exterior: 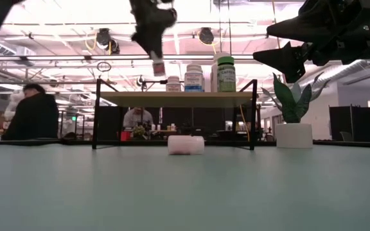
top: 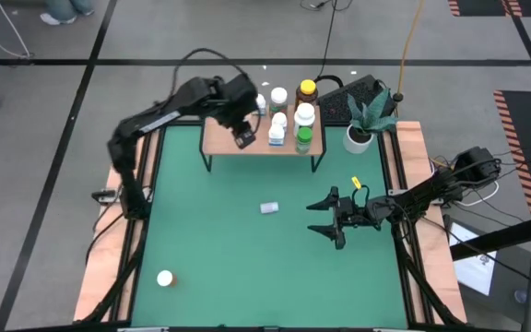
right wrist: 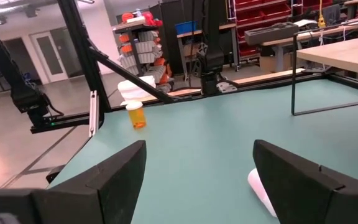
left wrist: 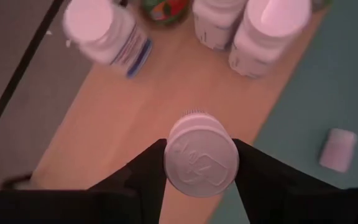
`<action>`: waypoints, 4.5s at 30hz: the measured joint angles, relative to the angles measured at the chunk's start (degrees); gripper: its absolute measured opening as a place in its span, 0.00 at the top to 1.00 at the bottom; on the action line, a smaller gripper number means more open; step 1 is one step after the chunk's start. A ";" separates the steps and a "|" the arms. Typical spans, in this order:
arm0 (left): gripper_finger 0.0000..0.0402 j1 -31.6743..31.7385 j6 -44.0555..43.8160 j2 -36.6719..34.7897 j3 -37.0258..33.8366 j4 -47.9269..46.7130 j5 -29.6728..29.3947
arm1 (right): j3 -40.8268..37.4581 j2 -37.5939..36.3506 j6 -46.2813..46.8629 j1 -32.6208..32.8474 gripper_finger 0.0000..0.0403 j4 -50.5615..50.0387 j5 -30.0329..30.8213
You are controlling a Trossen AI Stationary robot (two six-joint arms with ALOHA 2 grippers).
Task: Pick and place medicine bottles onto shelf by color
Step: Put the small white medicine bottle on the shelf, then put the transparent pill bottle on the shelf
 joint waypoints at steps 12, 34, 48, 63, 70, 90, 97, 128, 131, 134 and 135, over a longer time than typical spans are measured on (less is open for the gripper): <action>0.56 4.49 6.47 11.45 4.41 2.76 0.29 | 0.00 0.00 0.00 0.00 0.29 -0.28 -0.01; 0.54 7.68 9.17 10.83 4.50 6.74 7.78 | 0.00 0.00 0.00 -0.02 0.29 -0.92 0.25; 0.54 7.70 9.22 10.83 4.46 8.99 7.75 | 0.00 0.00 0.02 -0.02 0.29 -0.96 0.25; 0.54 6.35 10.64 9.01 4.37 7.76 4.23 | 0.00 0.00 0.04 -0.02 0.29 -1.53 0.27; 0.54 4.90 8.47 0.84 4.37 7.51 -3.46 | -0.02 -0.01 0.26 -0.02 0.29 -1.77 0.38; 0.54 -28.94 -3.26 -13.15 -34.39 39.69 -3.75 | -0.02 -0.02 4.33 0.00 0.29 -1.29 0.10; 0.54 -30.34 -3.46 -7.07 -46.28 55.38 -5.87 | -0.02 -0.04 4.26 0.00 0.29 -1.09 0.09; 0.67 -22.28 -8.22 7.08 -46.95 59.15 5.89 | -0.02 -0.01 2.24 -0.04 0.29 -2.80 0.21; 0.66 -22.31 -9.00 5.80 -46.99 60.38 6.01 | -0.02 0.00 1.23 -0.04 0.29 -2.85 -0.18; 0.61 -22.71 -8.81 2.97 -46.98 60.56 6.54 | -0.02 0.00 1.16 -0.04 0.29 -2.42 -1.64; 0.60 -23.10 -8.79 1.78 -47.00 60.71 6.52 | -0.02 -0.01 1.33 -0.04 0.29 -2.06 -1.69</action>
